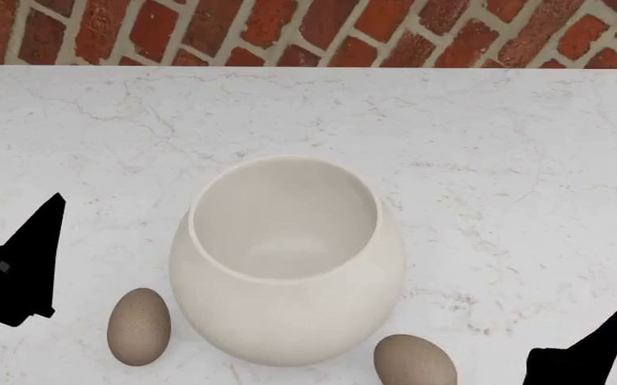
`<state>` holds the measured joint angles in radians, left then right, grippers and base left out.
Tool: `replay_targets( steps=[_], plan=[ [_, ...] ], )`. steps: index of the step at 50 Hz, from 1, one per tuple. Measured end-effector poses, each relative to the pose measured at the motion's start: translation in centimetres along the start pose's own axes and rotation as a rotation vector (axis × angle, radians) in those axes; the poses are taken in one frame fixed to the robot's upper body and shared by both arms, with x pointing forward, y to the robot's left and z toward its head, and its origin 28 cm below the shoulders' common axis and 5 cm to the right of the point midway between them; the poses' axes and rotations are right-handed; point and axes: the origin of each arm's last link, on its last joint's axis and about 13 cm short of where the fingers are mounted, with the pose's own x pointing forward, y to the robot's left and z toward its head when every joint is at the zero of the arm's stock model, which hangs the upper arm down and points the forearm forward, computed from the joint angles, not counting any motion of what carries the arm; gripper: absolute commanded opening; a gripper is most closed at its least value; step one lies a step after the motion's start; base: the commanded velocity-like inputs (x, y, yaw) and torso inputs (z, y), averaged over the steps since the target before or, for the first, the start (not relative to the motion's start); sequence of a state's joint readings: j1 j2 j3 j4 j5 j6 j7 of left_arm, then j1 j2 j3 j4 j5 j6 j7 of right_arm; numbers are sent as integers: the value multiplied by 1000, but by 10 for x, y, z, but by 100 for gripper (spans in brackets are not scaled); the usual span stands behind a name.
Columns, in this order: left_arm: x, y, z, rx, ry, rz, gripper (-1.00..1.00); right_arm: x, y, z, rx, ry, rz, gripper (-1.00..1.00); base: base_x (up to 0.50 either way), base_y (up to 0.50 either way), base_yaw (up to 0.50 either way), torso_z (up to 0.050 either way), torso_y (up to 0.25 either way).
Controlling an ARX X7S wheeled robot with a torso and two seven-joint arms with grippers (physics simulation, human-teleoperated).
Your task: Place the eggs and milk next to the bowl.
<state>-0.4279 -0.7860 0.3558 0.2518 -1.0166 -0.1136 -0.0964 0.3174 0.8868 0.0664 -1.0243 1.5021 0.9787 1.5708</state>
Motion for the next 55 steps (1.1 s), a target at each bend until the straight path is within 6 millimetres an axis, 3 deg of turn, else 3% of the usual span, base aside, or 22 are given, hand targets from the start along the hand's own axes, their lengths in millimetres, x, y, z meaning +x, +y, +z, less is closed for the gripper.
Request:
replay_targets(
  steps=[23,55],
  plan=[
    [-3,-2,-1,3,9,-6,100,6,-6,-10,99,40,-108,100,0,0,0,0,0],
    [-9,-1,-6,-4,20,-4,100,43,-2,-21,90,112,-118,100,0,0,0,0,0]
  ],
)
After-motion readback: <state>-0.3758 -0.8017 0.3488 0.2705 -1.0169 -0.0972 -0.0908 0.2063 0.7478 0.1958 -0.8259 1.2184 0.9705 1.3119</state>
